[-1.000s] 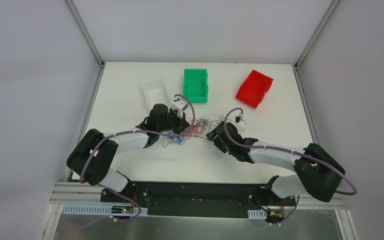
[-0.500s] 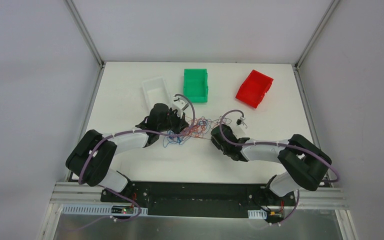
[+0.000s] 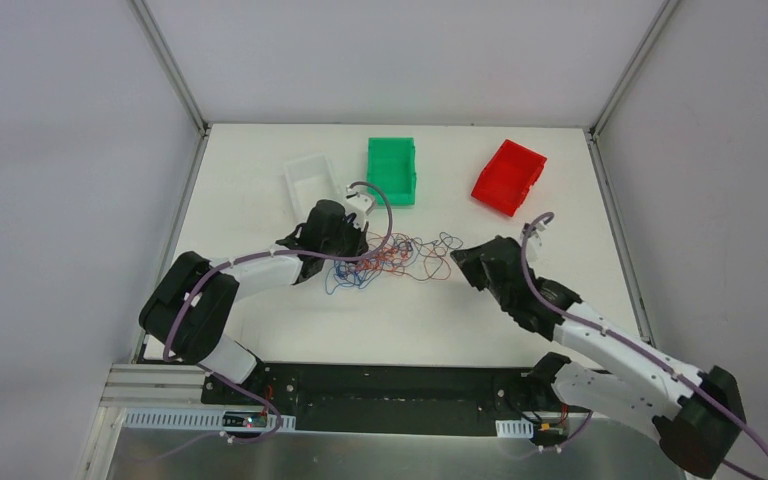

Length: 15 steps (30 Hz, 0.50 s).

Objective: Untangle the cables

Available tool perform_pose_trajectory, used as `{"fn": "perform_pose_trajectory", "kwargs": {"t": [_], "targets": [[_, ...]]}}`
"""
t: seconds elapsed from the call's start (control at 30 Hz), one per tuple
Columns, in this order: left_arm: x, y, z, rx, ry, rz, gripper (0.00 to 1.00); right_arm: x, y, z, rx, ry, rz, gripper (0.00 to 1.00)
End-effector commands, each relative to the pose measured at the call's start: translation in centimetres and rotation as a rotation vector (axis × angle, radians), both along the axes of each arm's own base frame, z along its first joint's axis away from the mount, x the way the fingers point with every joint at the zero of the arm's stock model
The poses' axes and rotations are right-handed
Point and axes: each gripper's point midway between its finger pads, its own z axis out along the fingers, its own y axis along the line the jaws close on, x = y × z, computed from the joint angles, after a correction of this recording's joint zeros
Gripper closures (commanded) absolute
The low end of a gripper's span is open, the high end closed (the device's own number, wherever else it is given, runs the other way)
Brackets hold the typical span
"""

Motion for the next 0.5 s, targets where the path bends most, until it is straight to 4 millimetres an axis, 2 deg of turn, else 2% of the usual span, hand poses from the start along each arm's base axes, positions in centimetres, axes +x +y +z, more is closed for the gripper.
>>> {"fn": "perform_pose_trajectory", "kwargs": {"t": [0.0, 0.03, 0.07, 0.1, 0.13, 0.33, 0.47], "targets": [[1.1, 0.9, 0.6, 0.019, -0.014, 0.058, 1.0, -0.5, -4.0, 1.5, -0.073, -0.023, -0.007, 0.98], [1.1, 0.8, 0.7, 0.013, -0.014, 0.052, 1.0, -0.5, -4.2, 1.9, -0.075, -0.025, 0.014, 0.83], [1.1, 0.6, 0.7, 0.008, -0.012, 0.044, 1.0, -0.4, -4.1, 1.9, -0.082, -0.019, 0.04, 0.63], [1.1, 0.4, 0.7, 0.003, -0.01, 0.036, 1.0, -0.4, -3.7, 1.6, -0.085, -0.005, 0.076, 0.53], [1.1, 0.3, 0.7, 0.0, -0.009, 0.029, 1.0, -0.3, -3.1, 1.3, -0.091, 0.009, 0.117, 0.49], [0.9, -0.1, 0.9, -0.012, -0.012, 0.003, 1.0, 0.6, 0.7, -0.9, -0.107, 0.047, 0.296, 0.48], [0.9, -0.2, 1.0, -0.015, -0.015, -0.002, 1.0, 1.7, 1.3, -3.2, -0.177, 0.079, 0.33, 0.51]]}}
